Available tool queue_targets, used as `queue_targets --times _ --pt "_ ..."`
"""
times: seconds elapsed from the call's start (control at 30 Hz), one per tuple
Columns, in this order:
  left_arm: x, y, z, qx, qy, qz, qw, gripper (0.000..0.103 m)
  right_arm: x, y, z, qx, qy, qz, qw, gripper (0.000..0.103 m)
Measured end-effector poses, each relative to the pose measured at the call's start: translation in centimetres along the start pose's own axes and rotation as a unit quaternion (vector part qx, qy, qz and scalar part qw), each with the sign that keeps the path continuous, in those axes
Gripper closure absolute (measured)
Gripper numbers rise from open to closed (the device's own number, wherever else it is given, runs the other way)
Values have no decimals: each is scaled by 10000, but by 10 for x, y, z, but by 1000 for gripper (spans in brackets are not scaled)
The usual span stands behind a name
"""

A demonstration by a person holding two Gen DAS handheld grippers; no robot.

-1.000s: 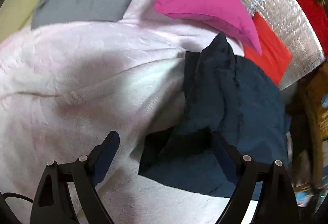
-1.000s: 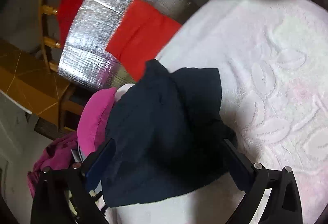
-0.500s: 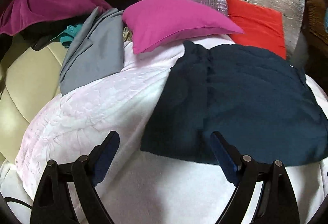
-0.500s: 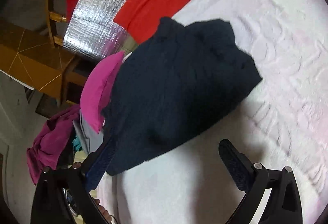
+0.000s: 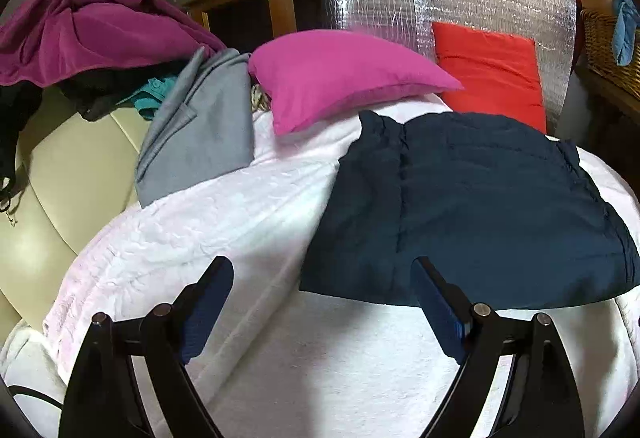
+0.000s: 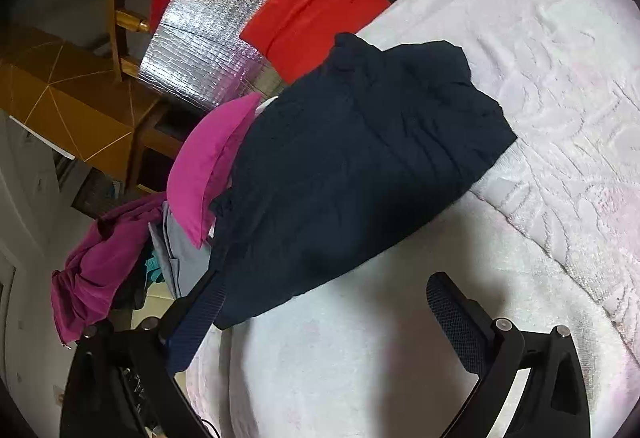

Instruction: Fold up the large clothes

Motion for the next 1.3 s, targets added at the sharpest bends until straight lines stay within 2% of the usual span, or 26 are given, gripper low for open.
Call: queue_targets --times 0.33,0.6,0.67,0.73,0.8,0.87,0.9,0.93,0.97,1.07,1.13,1.3 --pt "5 -3 -5 -18 11 6 10000 13 5 -2 -20 102 -27 3 9999 1" --pt "2 -4 -10 33 19 2 10000 13 -1 -5 -21 102 24 -86 9999 1" --pt "0 -3 -15 169 148 14 9997 13 -4 -6 -21 81 31 -128 9999 1" --pt "-4 1 -28 588 512 67 9969 13 -9 -9 -20 33 62 -181 9998 1" --pt "-7 8 -49 1276 1065 291 9857 13 -15 -12 -20 -11 98 -269 9996 1" --pt "-8 16 -67 1882 1557 663 9674 13 -23 -15 -19 -46 89 -397 9992 1" --pt "-7 19 -76 2130 1831 913 9554 13 -27 -17 -17 -79 79 -470 9988 1" --pt "-6 21 -81 2268 1976 1100 9473 13 -31 -19 -16 -132 83 -537 9984 1" --pt "-4 22 -86 2353 2045 1283 9415 13 -37 -21 -15 -196 94 -611 9979 1" --pt "2 21 -97 2403 2178 1680 9309 13 -52 -26 -13 -328 -7 -905 9954 1" --pt "4 20 -104 2445 2197 1833 9265 13 -61 -28 -13 -408 -74 -1106 9930 1" --pt "12 26 -128 2612 2372 2298 9070 13 -83 -36 -20 -553 -193 -1512 9868 1"
Point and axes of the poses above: each gripper's, at about its wrist camera, not at the fingertips, and z roughly against the way its jaws point, x to its left, y to its underside, the point moved 2 cm from there along -z, roughly the way its jaws point, and after that the axes turned 10 degrees about -y, right-handed, at the moved point
